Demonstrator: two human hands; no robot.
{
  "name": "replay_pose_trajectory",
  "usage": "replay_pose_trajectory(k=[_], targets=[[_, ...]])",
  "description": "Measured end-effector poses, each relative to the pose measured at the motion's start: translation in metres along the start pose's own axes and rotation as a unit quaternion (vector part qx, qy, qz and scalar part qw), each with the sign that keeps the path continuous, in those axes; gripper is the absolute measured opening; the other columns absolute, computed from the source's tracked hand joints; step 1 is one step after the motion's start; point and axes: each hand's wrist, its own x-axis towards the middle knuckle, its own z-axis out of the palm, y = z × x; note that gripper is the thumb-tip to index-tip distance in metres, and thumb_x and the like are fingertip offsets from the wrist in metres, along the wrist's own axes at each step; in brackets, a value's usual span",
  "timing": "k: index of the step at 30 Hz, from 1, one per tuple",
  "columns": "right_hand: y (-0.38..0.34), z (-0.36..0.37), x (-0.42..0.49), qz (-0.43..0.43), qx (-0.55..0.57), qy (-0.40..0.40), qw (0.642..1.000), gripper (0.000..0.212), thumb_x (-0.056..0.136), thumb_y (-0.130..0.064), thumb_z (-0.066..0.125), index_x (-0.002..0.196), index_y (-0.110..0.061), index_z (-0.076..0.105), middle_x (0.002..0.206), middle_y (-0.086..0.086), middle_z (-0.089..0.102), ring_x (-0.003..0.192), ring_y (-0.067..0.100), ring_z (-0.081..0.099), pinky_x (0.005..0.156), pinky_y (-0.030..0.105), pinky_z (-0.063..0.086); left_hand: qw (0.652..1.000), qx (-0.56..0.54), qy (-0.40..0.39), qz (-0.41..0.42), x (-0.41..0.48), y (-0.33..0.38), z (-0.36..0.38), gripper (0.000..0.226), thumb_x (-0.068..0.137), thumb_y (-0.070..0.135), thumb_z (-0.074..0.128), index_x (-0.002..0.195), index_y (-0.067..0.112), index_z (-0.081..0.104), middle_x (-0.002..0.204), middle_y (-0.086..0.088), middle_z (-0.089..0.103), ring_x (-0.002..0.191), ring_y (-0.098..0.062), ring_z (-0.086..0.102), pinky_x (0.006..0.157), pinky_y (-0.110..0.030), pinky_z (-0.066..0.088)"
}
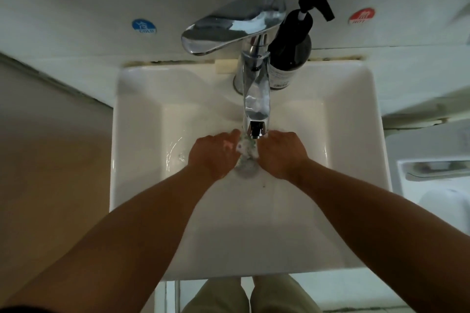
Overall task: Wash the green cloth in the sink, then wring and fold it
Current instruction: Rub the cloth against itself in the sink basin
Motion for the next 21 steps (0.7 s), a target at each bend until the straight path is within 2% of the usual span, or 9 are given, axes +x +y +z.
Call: replay_pose_trajectory(k=[3, 5, 7, 9, 10, 12, 15, 18, 21], targets=[[0.003, -0.001, -0.004, -0.014, 0.007, -0.003, 1.0, 0.032, 0.089, -0.043, 0.058, 0.09, -0.011, 0.064, 0.082, 0.008, 0.067, 0.077, 0.026, 0.061, 0.075, 0.036, 0.043, 0.998, -0.039, 0.024, -0.033, -0.009, -0.002, -0.003, 0.054, 0.101, 0.057, 0.026, 0.103, 0.021, 0.067, 0.097, -0.008, 0.07, 0.086, -0.031, 0.068, 0.072, -0.034, 0.049], [0.0, 0.003, -0.018, 0.046, 0.095, -0.022, 0.994, 0.042, 0.092, -0.049, 0.051, 0.115, -0.015, 0.057, 0.113, 0.006, 0.06, 0.105, 0.024, 0.053, 0.092, 0.039, 0.042, 0.993, -0.09, 0.061, -0.054, -0.021, -0.005, 0.004, 0.054, 0.099, 0.058, 0.023, 0.117, 0.028, 0.064, 0.118, -0.004, 0.06, 0.097, -0.027, 0.065, 0.073, -0.032, 0.051], [-0.006, 0.009, -0.04, 0.099, 0.148, -0.018, 0.984, 0.059, 0.095, -0.047, 0.051, 0.143, -0.017, 0.038, 0.146, 0.008, 0.042, 0.131, 0.027, 0.039, 0.108, 0.042, 0.039, 0.985, -0.12, 0.104, -0.07, -0.037, -0.007, 0.014, 0.049, 0.098, 0.055, 0.034, 0.138, 0.029, 0.047, 0.143, -0.01, 0.042, 0.115, -0.032, 0.055, 0.082, -0.041, 0.056], [-0.014, 0.021, -0.064, 0.064, 0.084, 0.005, 0.994, 0.068, 0.096, -0.047, 0.046, 0.154, -0.017, 0.024, 0.159, 0.011, 0.031, 0.143, 0.034, 0.033, 0.116, 0.049, 0.034, 0.981, -0.124, 0.15, -0.005, -0.053, -0.003, 0.023, 0.055, 0.097, 0.049, 0.048, 0.147, 0.026, 0.04, 0.152, -0.017, 0.036, 0.126, -0.041, 0.047, 0.096, -0.051, 0.05], [-0.017, 0.03, -0.074, 0.028, 0.049, 0.006, 0.998, 0.07, 0.096, -0.048, 0.044, 0.155, -0.017, 0.024, 0.16, 0.012, 0.032, 0.142, 0.036, 0.035, 0.116, 0.05, 0.033, 0.983, -0.11, 0.143, 0.042, -0.06, 0.0, 0.029, 0.057, 0.097, 0.047, 0.051, 0.148, 0.024, 0.042, 0.153, -0.017, 0.037, 0.13, -0.042, 0.045, 0.102, -0.054, 0.046], [-0.018, 0.047, -0.082, -0.015, 0.0, -0.003, 1.0, 0.069, 0.096, -0.048, 0.046, 0.155, -0.016, 0.031, 0.158, 0.009, 0.037, 0.138, 0.036, 0.04, 0.112, 0.049, 0.032, 0.988, -0.067, 0.11, 0.08, -0.068, 0.008, 0.044, 0.061, 0.096, 0.049, 0.05, 0.149, 0.02, 0.044, 0.151, -0.012, 0.044, 0.133, -0.039, 0.045, 0.105, -0.054, 0.04], [-0.01, 0.051, -0.06, -0.021, -0.016, 0.018, 0.999, 0.063, 0.095, -0.053, 0.045, 0.145, -0.014, 0.045, 0.143, 0.008, 0.053, 0.123, 0.033, 0.052, 0.095, 0.046, 0.044, 0.993, -0.022, 0.103, 0.061, -0.057, 0.01, 0.053, 0.067, 0.093, 0.05, 0.053, 0.149, 0.015, 0.045, 0.141, -0.007, 0.053, 0.125, -0.034, 0.05, 0.098, -0.049, 0.04], [0.0, 0.044, -0.032, -0.047, -0.021, 0.039, 0.998, 0.05, 0.089, -0.043, 0.052, 0.126, -0.009, 0.058, 0.111, 0.012, 0.064, 0.095, 0.03, 0.058, 0.075, 0.041, 0.051, 0.986, 0.004, 0.142, 0.089, -0.035, 0.006, 0.052, 0.062, 0.087, 0.044, 0.063, 0.137, 0.007, 0.056, 0.117, -0.011, 0.059, 0.099, -0.033, 0.054, 0.079, -0.043, 0.043], [0.003, 0.032, -0.013, -0.053, -0.016, 0.044, 0.998, 0.034, 0.07, -0.023, 0.079, 0.099, -0.008, 0.068, 0.082, 0.011, 0.064, 0.069, 0.028, 0.059, 0.052, 0.034, 0.05, 0.974, 0.025, 0.19, 0.117, -0.017, 0.001, 0.035, 0.043, 0.075, 0.027, 0.063, 0.111, 0.005, 0.071, 0.09, -0.013, 0.063, 0.072, -0.032, 0.058, 0.057, -0.037, 0.05]])
